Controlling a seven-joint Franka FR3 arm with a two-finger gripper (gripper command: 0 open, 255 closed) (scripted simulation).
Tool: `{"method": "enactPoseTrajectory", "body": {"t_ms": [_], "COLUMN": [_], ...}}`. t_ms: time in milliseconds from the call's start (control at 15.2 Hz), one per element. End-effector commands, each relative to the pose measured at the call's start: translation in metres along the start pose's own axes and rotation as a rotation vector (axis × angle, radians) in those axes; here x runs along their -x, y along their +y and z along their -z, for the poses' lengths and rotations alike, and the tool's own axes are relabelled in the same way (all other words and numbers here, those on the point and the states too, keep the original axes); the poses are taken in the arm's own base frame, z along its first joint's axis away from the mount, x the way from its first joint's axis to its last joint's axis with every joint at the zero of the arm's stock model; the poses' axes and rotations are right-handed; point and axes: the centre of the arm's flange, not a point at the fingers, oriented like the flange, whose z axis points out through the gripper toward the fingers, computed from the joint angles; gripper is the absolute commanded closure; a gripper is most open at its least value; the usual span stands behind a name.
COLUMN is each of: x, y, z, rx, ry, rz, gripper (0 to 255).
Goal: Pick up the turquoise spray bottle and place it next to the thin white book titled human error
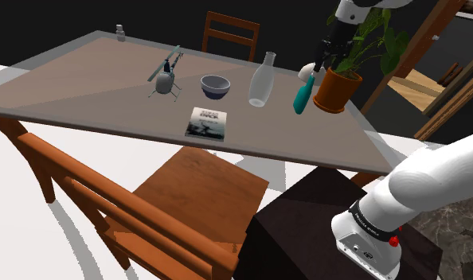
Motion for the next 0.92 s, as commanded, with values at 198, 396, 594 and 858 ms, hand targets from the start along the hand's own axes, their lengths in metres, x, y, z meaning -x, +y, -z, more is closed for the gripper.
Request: {"method": "enactPoseTrajectory", "body": {"t_ms": [198,396,594,858], "x": [-0.044,-0.068,-0.092,-0.096], "y": [0.042,0.068,0.096,0.101], "z": [-0.02,-0.032,-0.043,-0.061], "rx": [0.013,0.021,0.028,0.029], "ry": [0.016,0.025,0.034,0.035], "rz": [-0.083,-0.132,-0.181,-0.189], "gripper": [0,0,0,0]}}
